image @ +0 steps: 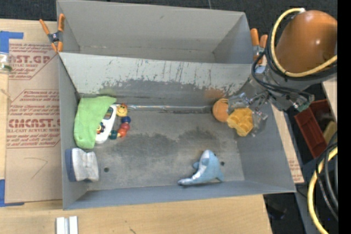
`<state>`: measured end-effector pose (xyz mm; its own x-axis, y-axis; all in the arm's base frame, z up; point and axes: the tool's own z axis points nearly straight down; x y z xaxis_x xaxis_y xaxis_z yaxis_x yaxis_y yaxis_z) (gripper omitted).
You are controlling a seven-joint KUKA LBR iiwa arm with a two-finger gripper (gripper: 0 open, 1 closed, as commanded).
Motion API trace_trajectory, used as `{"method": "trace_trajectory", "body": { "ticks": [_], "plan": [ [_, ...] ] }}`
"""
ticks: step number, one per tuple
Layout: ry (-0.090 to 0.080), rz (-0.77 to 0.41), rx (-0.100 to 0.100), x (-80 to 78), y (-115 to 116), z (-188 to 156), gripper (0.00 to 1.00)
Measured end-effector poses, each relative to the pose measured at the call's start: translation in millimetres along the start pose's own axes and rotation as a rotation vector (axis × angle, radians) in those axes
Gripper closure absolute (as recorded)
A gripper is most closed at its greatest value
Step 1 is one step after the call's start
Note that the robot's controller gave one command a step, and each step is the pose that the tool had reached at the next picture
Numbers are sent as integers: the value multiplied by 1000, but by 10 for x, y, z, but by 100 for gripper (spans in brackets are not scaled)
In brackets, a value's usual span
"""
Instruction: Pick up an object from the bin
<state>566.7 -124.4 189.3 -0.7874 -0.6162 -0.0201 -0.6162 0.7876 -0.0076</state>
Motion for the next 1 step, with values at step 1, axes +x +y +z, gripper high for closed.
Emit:
{"method": "trace_trajectory", "body": {
  "ticks": [1],
  "plan": [
    [1,5,-1,-400,122,-379,100]
  ]
}}
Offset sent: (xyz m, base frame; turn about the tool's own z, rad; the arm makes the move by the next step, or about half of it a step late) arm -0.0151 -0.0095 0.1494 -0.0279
